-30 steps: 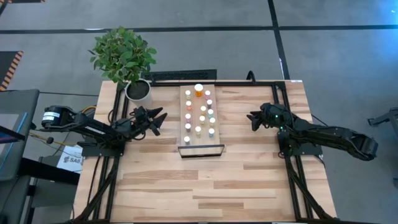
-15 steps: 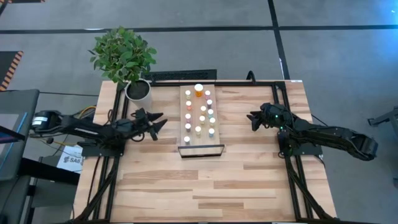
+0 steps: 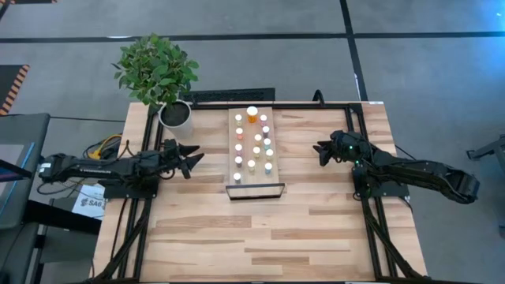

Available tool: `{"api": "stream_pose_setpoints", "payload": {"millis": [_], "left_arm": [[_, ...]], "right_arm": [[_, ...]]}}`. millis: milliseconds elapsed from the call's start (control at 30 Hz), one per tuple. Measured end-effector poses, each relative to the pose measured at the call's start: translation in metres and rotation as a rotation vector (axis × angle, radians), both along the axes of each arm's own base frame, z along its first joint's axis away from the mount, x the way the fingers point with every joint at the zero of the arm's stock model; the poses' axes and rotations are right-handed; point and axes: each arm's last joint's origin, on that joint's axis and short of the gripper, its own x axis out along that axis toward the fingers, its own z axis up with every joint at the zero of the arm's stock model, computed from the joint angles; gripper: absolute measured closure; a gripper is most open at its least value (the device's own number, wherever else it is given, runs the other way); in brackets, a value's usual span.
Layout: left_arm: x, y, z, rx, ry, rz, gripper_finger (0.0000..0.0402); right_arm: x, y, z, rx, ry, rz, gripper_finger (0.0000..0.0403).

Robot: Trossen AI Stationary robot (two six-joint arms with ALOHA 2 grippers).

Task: Pick and place medicine bottles onto shelf by color
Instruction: Return to Home Position

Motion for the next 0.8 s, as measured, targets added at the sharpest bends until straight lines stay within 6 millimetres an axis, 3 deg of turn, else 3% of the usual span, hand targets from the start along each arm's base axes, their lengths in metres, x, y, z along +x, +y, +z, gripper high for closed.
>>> {"api": "stream_pose_setpoints", "payload": {"millis": [267, 800], "left_arm": [[-0.014, -0.001, -0.002, -0.001, 0.027, 0.000, 0.0174], [-0.029, 0.000, 0.019, 0.070, -0.181, 0.023, 0.0174]], "right_arm": [[0.000, 0.000, 0.000, 0.000, 0.000, 0.000, 0.0223], [0.000, 0.000, 0.000, 0.000, 0.000, 0.000, 0.0223]]}}
